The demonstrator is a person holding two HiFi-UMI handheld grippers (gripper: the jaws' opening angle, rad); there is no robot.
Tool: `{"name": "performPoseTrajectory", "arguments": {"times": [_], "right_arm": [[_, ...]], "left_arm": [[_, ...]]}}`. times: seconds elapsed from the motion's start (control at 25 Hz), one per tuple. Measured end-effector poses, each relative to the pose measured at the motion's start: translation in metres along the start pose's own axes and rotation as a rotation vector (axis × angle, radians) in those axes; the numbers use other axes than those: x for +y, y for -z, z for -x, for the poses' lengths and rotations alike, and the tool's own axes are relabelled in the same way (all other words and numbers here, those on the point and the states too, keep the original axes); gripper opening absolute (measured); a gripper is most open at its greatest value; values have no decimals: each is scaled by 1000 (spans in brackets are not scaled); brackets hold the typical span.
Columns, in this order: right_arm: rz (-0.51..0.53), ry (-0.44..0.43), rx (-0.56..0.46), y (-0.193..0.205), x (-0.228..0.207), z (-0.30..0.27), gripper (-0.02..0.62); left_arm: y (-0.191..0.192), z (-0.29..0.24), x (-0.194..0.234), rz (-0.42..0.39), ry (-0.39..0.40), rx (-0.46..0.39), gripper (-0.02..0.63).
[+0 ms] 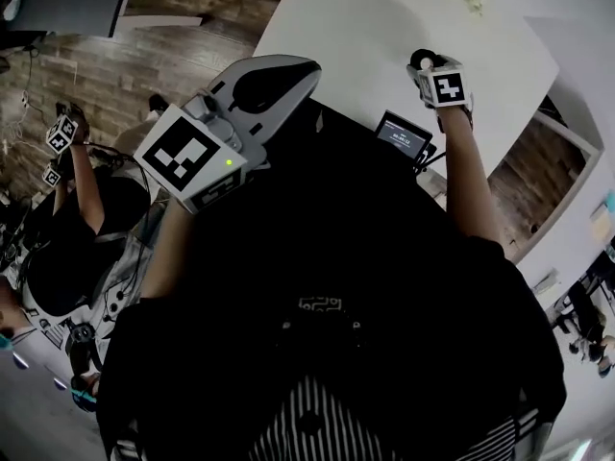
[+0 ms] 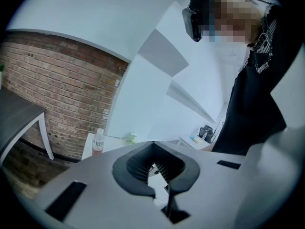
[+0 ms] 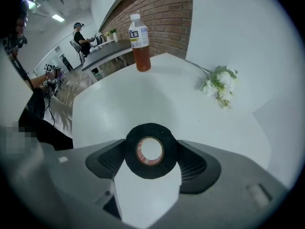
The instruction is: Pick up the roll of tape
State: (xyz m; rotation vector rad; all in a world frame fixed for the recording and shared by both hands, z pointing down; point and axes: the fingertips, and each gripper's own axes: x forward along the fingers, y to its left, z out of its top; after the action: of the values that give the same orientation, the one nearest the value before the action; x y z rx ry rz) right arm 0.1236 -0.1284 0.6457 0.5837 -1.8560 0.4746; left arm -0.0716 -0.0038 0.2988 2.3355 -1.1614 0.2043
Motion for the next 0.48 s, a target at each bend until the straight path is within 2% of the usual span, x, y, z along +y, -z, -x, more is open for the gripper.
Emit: {"name": "performPoseTrajectory", "arguments": {"times": [0.2,0.32,0.48], "right_arm": [[-63,54,-38,-4,-9,29,339],[-125,62,-65,12,-18,51,339],[-168,50,-141,19,-14,90,339]], "left_arm": [[-38,-3,8,155,161,-128,6],[-40,-18,11,157,162,-110,6],[-46,-33,8,156,202,-97,6]]}}
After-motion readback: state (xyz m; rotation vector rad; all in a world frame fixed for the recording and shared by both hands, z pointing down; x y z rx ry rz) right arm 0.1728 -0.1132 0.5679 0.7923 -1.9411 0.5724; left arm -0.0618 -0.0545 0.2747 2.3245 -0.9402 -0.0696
